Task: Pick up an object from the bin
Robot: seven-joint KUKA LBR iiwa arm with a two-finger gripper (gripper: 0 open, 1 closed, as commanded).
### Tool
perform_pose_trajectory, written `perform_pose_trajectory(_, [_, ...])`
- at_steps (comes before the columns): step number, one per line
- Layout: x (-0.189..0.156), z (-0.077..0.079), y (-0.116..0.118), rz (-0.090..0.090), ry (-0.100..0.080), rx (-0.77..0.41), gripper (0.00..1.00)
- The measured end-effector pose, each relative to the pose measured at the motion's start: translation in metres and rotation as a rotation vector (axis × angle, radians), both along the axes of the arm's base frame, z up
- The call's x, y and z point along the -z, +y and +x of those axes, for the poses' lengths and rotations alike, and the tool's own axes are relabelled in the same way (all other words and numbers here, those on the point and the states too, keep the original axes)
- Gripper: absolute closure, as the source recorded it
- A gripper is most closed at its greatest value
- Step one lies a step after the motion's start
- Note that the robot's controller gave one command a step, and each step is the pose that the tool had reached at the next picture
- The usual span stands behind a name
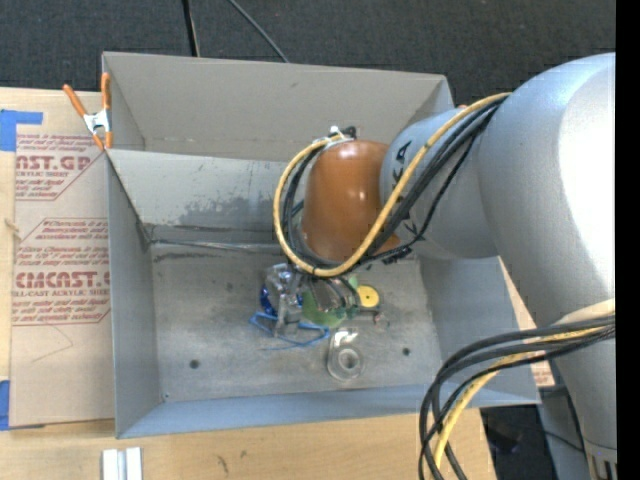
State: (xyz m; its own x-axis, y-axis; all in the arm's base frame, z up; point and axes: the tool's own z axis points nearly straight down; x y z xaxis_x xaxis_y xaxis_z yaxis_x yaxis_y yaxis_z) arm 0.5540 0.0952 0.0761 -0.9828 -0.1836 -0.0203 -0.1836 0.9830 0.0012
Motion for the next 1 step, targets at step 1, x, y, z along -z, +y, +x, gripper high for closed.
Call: perform_pose_trajectory(1, [-0.1777, -0.0193, 0.0055, -0.004, 0.011, -0.003, 1.0])
